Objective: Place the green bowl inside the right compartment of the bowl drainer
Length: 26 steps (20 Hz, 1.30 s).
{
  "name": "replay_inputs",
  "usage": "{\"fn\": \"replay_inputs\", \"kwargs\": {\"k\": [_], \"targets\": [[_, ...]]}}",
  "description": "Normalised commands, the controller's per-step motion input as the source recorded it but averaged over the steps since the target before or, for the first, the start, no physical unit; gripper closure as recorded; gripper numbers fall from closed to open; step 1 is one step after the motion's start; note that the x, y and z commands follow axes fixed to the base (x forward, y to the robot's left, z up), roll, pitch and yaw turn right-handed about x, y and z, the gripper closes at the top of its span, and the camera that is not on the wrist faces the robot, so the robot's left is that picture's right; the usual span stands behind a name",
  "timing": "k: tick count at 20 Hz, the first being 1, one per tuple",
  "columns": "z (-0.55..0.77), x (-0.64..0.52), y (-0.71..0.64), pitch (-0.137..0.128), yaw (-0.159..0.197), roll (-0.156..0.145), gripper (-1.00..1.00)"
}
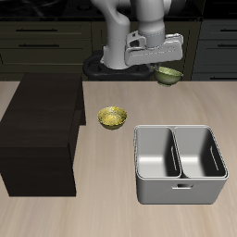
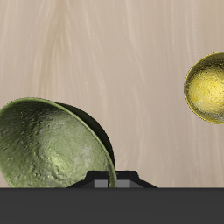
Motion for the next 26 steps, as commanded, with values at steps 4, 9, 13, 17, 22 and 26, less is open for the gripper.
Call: {"fn": "replay_inputs", "kwargs": {"k": [4,9,13,17,22,26], "targets": [[0.46,-0.08,-0.09,-0.04,0.016,-0.002,1.0],[0.27,-0.03,-0.06,-0.024,-0.001,-0.008,1.0],[0.11,-0.02,-0.07,-0.011,-0.003,-0.004,1.0],[0.1,0.0,-0.02,-0.005,-0.008,-0.002,1.0],[0.13,0.05,-0.1,-0.002,-0.003,-0.018,1.0],[0.14,0.08,-0.08,-0.003,-0.012,-0.012,1.0]]}}
